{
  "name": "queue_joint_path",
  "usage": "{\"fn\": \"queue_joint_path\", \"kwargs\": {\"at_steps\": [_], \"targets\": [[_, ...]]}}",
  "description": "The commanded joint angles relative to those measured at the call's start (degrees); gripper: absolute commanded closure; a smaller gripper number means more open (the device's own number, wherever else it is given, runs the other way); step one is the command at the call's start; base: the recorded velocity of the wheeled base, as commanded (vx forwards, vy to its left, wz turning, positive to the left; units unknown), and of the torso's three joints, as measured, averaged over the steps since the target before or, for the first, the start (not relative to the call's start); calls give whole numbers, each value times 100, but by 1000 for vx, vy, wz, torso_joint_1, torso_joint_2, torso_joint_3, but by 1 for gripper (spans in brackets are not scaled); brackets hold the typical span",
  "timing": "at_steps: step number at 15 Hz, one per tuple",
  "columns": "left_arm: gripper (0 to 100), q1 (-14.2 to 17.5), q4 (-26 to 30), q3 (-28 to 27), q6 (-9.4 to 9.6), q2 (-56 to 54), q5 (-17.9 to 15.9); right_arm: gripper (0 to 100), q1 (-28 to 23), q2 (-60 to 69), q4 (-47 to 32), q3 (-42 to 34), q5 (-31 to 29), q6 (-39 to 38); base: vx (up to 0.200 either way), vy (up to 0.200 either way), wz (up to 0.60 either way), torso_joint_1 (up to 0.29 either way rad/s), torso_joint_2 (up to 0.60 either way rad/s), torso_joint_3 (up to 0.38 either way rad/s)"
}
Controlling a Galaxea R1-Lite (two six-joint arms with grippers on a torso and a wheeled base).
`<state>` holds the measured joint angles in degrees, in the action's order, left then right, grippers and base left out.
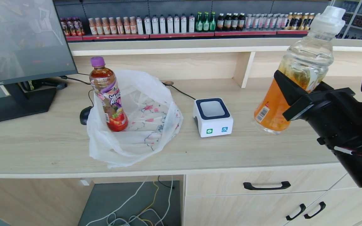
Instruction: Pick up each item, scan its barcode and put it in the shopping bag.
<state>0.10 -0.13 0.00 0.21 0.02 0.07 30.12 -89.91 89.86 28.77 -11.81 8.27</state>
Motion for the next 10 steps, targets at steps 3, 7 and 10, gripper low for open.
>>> {"fn": "queue_joint_path", "kwargs": {"at_steps": [3, 7, 10], "targets": [[0, -1, -4, 0, 6, -2, 1, 100, 117, -326, 14, 173, -339, 369, 0, 0, 0, 0, 0, 0], [0, -1, -4, 0, -3, -2, 1, 100, 574, -774, -214, 1210, -489, 1274, 0, 0, 0, 0, 0, 0], [0, -1, -4, 0, 6, -2, 1, 100, 776, -924, -803, 1931, -559, 1845, 0, 0, 0, 0, 0, 0]]}}
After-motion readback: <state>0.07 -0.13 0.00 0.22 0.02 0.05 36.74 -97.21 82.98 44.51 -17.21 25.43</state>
